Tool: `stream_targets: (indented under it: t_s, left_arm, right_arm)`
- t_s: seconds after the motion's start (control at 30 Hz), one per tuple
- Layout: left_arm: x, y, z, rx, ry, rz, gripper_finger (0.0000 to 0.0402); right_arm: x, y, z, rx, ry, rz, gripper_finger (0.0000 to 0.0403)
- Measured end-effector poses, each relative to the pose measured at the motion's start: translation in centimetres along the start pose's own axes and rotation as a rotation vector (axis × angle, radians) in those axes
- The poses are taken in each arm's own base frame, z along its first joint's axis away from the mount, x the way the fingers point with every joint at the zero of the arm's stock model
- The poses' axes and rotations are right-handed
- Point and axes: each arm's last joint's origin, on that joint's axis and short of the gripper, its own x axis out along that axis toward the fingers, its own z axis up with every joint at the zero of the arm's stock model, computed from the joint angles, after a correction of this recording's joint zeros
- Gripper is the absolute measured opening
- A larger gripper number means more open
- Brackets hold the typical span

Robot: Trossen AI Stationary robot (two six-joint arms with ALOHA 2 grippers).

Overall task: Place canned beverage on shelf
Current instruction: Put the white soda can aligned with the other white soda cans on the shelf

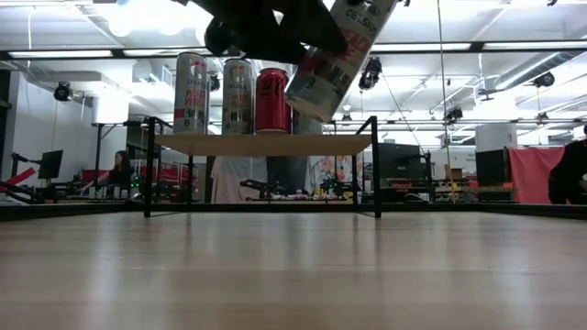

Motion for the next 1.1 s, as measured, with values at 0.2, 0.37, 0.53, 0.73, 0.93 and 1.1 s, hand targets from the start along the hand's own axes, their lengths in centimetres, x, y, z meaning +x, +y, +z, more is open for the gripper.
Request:
stream_targets:
  t_s: [0.2,0.37,0.53,0.73,0.93,1.1]
  left_arm:
    - [0.2,-0.1,0.3,-0.002,-0.031,0.099,0.0268]
    - [0.2,0.0,0.4,0.020,-0.044,0.144,0.0268]
    - [0.2,0.0,0.7,0.063,-0.059,0.180,0.0259]
    - [0.1,0.0,1.2,0.104,-0.064,0.204,0.0202]
    - [0.2,0.0,1.2,0.115,-0.062,0.202,0.0202]
    - [0.2,0.1,1.3,0.101,-0.062,0.195,0.0202]
  right_arm:
    - [-0.1,-0.1,0.3,0.033,-0.021,-0.003,0.0242]
    - [-0.1,-0.3,0.5,0.094,-0.036,0.002,0.0242]
    - [-0.3,-0.4,0.7,0.132,-0.048,0.005,0.0242]
    - [-0.4,-0.4,0.7,0.134,-0.056,0.000,0.0242]
    - [-0.5,-0.4,0.8,0.151,-0.068,0.012,0.0300]
    - [-0.5,-0.3,0.9,0.134,-0.073,0.021,0.0324]
